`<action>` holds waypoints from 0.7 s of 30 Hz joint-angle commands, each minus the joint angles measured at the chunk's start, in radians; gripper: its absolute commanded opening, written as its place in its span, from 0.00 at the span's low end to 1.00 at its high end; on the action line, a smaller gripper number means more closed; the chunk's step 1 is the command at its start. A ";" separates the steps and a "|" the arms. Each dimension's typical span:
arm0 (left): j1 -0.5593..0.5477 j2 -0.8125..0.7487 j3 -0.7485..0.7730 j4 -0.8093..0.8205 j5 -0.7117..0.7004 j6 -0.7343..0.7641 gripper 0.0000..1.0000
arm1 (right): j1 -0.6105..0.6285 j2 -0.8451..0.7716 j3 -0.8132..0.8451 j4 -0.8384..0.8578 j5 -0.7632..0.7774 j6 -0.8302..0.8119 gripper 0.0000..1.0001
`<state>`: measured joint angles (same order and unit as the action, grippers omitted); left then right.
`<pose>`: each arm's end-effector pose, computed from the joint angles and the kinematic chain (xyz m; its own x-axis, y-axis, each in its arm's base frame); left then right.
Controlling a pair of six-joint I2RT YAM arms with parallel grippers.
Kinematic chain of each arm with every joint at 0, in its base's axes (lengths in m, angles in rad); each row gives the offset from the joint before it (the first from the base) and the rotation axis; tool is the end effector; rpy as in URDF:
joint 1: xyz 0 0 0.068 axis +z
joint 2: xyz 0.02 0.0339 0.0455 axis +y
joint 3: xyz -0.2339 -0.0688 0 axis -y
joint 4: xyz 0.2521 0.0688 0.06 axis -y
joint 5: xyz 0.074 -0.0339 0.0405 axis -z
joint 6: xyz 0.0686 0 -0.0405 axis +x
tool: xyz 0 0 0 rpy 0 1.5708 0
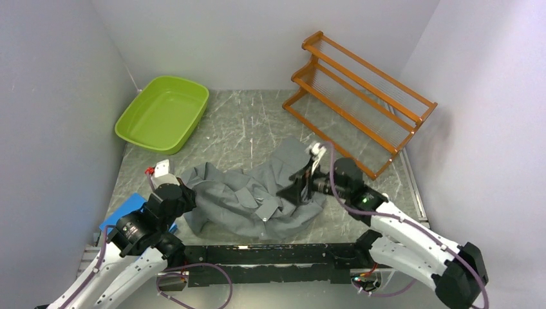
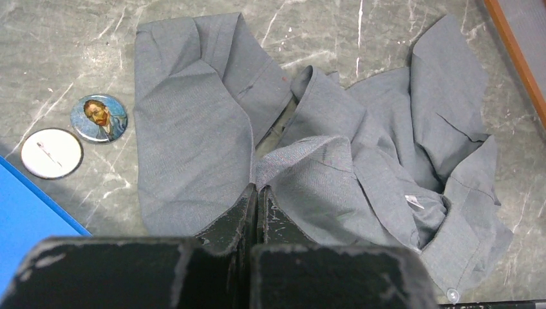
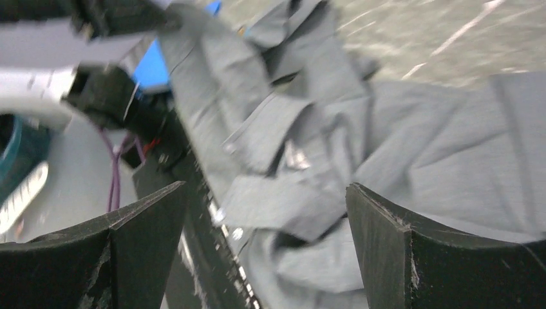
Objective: Pin the brooch onto the clothing
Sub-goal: Flatten out the clothes at the center of the board.
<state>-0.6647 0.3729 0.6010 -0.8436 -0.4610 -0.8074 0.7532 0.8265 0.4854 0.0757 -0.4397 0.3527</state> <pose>0.1328 -0.0653 0.2360 -0.5068 -0.4250 -0.7501 -0.1440 0.8996 -0.4123 0.1628 0.1926 0.2221 -0.4969 -0.0374 -0.8670 -0.7959 0.4178 0.4381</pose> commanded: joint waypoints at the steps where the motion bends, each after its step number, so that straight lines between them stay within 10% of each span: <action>1: -0.003 0.008 0.034 0.011 -0.023 -0.008 0.03 | -0.186 0.086 0.089 -0.044 -0.129 0.041 0.93; 21: -0.003 0.063 0.026 0.085 0.003 0.043 0.03 | -0.212 0.438 0.213 -0.411 0.131 -0.042 0.61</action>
<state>-0.6647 0.4206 0.6010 -0.8154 -0.4595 -0.7799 0.5129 1.2499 0.6636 -0.2783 -0.4248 0.3210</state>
